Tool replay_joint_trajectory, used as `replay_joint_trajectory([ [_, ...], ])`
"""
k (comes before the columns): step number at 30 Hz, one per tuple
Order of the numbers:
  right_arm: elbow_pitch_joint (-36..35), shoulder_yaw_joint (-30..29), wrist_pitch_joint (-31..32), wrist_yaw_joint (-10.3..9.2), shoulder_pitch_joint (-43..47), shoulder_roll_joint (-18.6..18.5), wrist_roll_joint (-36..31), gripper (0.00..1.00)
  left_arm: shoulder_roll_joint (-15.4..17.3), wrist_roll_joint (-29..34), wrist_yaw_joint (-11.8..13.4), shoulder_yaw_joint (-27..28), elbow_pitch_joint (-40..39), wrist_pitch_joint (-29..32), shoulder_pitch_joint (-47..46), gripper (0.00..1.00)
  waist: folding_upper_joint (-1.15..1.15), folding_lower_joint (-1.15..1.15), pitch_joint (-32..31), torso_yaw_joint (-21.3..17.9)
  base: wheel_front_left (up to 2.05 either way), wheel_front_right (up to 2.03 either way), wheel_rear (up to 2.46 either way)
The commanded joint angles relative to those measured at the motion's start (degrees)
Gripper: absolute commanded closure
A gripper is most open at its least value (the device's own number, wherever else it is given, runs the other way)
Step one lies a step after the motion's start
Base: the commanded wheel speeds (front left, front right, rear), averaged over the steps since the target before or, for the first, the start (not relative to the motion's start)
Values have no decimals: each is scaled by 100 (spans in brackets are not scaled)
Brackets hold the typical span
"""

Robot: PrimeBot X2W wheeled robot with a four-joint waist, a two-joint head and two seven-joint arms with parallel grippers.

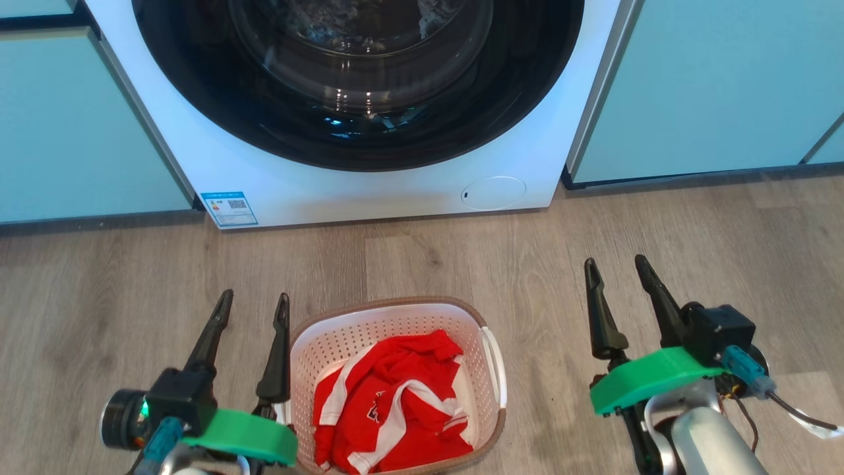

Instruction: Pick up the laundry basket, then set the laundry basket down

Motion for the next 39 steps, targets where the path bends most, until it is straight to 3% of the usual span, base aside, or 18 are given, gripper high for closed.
replay_joint_trajectory([
  [1,-222,81,-70,39,-86,52,-4,0,-29,65,-55,227,-224,-29,-133,0,0,1,6,9,0,0,0],
  [12,-248,146,-70,39,-103,52,-41,0,-57,-9,-221,331,-275,-29,-97,0,0,1,-19,10,0,0,0],
  [32,-159,222,-70,39,-125,52,-36,0,-59,-212,-193,329,-169,-29,-92,0,0,1,-37,22,0,0,0],
  [33,10,89,0,0,-1,1,-7,100,-22,-213,-214,145,-6,0,4,100,0,1,-37,22,0,0,0],
  [39,220,77,38,1,48,-7,182,100,-14,-442,-205,142,220,26,23,100,0,1,-39,29,0,0,0],
])
